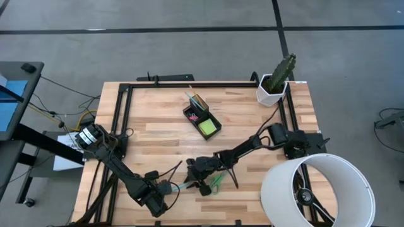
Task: Pick and place office supplies into organizer
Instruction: Put the blue pen into the black desk organizer
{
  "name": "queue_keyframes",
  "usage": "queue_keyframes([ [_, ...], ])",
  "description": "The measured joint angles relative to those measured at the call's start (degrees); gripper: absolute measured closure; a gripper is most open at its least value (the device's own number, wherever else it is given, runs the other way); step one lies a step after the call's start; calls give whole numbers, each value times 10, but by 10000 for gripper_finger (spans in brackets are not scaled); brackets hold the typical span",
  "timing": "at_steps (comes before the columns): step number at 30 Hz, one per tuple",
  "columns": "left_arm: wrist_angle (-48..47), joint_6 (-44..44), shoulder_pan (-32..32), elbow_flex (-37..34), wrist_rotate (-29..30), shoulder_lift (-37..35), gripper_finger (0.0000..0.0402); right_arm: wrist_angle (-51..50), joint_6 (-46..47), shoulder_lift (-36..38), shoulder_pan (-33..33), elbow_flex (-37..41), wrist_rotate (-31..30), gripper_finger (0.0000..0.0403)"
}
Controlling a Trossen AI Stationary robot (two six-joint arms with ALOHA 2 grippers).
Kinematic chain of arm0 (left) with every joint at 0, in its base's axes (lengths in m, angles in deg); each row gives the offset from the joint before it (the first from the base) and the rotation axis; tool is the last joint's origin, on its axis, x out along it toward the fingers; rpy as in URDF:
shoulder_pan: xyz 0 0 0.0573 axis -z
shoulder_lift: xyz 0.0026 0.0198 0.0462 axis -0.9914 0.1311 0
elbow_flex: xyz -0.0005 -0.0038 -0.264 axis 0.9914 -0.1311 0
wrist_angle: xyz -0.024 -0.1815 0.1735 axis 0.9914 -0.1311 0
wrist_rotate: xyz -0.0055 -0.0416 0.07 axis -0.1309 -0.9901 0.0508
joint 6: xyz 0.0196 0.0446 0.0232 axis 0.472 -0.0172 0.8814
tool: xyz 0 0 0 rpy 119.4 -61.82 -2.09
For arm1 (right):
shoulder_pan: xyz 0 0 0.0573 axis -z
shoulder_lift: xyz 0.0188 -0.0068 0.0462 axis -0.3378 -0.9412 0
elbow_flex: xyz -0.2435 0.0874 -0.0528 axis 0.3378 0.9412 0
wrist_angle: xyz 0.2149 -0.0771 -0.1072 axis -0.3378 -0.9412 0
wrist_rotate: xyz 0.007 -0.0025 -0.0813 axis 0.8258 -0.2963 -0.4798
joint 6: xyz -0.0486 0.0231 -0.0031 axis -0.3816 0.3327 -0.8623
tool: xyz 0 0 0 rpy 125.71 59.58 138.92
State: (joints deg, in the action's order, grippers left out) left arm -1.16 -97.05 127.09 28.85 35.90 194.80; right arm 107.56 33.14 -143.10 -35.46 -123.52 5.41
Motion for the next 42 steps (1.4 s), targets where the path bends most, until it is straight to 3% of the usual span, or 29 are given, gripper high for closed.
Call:
queue_keyframes([
  [11, 2, 1, -4, 0, -1, 0, 401, 17, 21, -23, -8, -10, -18, 287],
  [21, 10, 13, -14, -1, 10, -18, 401, -9, 22, -24, -7, -10, -40, 387],
  [28, -6, 32, -33, -1, 7, -49, 401, -18, 51, -26, -7, -31, -39, 360],
  [34, -27, 35, -43, -1, 3, -66, 401, -44, 72, -12, -3, -46, -44, 381],
  [42, -64, 49, -51, 0, 12, -89, 401, -80, 70, 20, 17, -48, -57, 362],
])
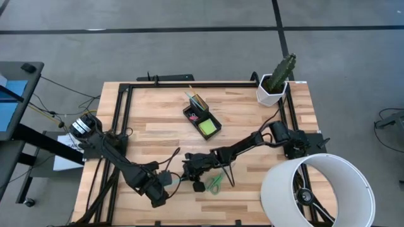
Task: Pick and place office supplies into organizer
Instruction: Put the blue pen into the black desk organizer
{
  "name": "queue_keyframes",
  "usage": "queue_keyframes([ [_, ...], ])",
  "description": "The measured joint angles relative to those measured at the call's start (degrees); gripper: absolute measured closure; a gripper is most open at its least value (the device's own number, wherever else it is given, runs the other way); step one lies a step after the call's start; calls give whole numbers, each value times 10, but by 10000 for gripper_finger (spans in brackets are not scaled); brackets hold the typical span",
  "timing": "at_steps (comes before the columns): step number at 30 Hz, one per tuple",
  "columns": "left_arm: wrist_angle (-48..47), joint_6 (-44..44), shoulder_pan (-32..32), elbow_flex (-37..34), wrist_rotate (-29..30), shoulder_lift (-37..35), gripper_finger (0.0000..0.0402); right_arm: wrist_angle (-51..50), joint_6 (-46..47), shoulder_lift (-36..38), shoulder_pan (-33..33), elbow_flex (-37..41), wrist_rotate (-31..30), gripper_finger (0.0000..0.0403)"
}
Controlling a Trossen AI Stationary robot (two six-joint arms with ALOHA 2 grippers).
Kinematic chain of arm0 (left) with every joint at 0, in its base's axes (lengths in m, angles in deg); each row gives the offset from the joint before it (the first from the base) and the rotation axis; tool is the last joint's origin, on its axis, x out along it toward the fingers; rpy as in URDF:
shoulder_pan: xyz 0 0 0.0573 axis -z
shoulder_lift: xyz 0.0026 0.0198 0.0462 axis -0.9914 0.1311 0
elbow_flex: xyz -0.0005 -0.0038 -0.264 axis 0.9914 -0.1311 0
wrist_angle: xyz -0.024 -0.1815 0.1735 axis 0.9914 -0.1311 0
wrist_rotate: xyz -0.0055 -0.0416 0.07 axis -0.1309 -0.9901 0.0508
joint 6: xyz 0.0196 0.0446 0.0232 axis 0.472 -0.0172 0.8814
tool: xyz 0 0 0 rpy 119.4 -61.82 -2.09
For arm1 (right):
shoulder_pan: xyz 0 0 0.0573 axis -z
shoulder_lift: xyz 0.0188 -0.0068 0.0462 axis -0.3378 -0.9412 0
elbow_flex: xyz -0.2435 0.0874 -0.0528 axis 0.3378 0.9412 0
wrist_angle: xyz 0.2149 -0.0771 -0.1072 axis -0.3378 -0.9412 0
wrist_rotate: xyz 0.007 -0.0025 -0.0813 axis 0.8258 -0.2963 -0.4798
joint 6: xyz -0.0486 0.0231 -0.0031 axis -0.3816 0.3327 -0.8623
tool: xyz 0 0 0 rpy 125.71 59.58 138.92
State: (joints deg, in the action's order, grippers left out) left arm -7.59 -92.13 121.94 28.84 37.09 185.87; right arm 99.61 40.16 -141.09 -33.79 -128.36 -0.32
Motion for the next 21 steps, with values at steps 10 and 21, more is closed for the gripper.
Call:
queue_keyframes([
  [10, -16, 45, -38, 0, -44, -5, 361, -3, 0, 0, 4, -3, 2, 381],
  [21, -78, 69, -82, 3, -69, -13, 293, -1, 3, 1, 20, -6, -8, 380],
])
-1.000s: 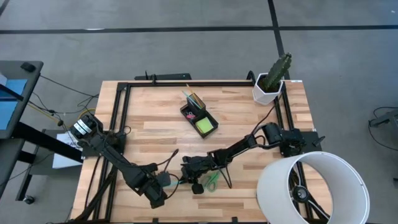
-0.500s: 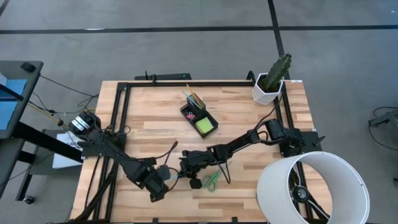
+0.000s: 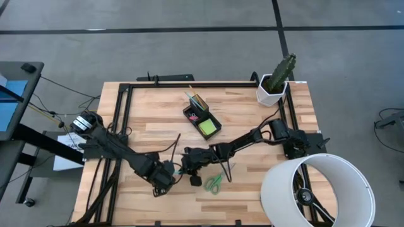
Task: Pick and place office supplies into organizer
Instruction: Put the blue pen into the black desk organizer
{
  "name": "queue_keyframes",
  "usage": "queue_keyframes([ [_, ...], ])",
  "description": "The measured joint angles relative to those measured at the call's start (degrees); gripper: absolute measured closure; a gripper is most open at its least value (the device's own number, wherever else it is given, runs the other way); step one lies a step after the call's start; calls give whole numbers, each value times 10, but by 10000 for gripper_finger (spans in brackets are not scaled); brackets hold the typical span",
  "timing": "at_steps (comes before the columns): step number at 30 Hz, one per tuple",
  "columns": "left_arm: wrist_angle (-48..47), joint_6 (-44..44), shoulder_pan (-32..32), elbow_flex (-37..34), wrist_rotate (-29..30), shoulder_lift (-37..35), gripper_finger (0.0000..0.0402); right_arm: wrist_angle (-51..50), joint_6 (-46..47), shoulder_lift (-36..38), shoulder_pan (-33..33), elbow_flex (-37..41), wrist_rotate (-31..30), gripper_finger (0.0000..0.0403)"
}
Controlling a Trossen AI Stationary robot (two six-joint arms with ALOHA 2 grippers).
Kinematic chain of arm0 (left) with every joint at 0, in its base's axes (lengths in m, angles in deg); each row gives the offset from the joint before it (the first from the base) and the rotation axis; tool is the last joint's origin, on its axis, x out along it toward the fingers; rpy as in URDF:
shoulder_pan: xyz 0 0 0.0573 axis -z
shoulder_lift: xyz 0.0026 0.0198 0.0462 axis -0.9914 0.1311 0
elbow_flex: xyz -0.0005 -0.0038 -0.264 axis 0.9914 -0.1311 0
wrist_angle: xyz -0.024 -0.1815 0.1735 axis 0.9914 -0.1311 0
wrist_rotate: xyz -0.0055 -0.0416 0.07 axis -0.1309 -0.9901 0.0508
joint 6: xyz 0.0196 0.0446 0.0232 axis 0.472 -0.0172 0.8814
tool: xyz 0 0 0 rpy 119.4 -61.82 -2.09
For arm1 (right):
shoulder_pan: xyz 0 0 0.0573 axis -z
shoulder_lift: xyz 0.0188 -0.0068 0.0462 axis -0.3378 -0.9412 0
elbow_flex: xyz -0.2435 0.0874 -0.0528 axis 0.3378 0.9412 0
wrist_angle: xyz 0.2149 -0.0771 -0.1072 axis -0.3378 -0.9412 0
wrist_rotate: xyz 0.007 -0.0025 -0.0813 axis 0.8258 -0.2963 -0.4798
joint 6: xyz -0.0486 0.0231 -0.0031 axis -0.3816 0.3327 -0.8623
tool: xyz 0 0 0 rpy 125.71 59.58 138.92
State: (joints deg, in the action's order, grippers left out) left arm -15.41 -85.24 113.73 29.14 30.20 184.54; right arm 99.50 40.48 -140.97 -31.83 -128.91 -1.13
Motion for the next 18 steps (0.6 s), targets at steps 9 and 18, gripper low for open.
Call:
queue_keyframes([
  [9, -180, 0, -29, 81, 224, -110, 290, 36, 105, 4, 41, -3, -9, 381],
  [18, -262, 20, -65, 131, 429, -283, 290, -43, 136, 56, 119, -61, -31, 380],
])
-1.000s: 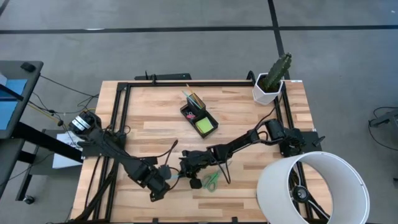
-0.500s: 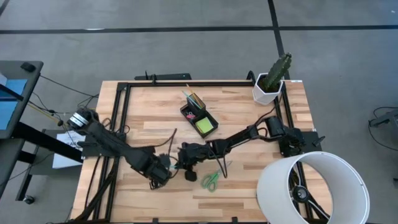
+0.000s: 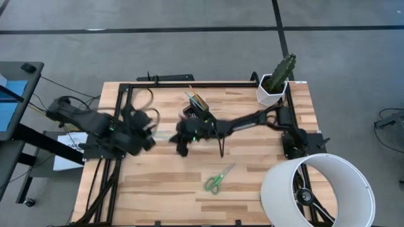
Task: Pick and place office supplies into organizer
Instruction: Put the blue pen into the black desk organizer
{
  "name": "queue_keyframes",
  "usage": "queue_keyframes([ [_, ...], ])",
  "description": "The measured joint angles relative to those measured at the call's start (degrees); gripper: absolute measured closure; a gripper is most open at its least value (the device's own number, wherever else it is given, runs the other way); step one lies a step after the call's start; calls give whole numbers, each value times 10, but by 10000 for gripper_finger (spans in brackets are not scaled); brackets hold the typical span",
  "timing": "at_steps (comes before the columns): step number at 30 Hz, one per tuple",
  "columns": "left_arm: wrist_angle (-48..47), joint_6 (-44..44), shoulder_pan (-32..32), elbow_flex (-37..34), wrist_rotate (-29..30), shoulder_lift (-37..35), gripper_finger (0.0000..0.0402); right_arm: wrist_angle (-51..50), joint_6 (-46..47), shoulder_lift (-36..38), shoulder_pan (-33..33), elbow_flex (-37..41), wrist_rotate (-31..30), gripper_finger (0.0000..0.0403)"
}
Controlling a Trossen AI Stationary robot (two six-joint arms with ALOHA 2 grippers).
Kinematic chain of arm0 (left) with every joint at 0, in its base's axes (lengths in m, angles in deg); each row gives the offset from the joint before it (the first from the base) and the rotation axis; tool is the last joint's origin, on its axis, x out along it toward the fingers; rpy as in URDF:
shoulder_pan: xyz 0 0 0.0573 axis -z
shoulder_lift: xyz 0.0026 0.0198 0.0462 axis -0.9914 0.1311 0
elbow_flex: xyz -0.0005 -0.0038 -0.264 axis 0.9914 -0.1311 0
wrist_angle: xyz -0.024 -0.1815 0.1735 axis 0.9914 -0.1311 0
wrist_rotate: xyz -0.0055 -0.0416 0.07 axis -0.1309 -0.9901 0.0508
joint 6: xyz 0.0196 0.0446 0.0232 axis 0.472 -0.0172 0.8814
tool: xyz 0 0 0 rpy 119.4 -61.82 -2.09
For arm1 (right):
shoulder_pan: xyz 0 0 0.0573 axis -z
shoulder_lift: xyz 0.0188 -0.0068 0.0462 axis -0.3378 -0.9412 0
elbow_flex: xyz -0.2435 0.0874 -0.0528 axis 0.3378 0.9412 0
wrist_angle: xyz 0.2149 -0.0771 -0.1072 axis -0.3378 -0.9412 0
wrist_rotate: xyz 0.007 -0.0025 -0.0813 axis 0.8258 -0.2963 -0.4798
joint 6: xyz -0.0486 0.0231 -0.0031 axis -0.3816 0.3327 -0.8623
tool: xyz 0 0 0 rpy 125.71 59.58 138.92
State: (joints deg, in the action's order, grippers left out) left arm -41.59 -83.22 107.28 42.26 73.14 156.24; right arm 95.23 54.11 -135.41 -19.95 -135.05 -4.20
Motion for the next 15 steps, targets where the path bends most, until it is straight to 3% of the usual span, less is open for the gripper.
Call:
queue_keyframes([
  [9, 9, 54, -39, 0, 72, -125, 290, -413, -20, 114, 98, -132, -59, 380],
  [15, 5, 107, -62, 0, 99, -151, 290, -677, -24, 126, 142, -261, -65, 380],
])
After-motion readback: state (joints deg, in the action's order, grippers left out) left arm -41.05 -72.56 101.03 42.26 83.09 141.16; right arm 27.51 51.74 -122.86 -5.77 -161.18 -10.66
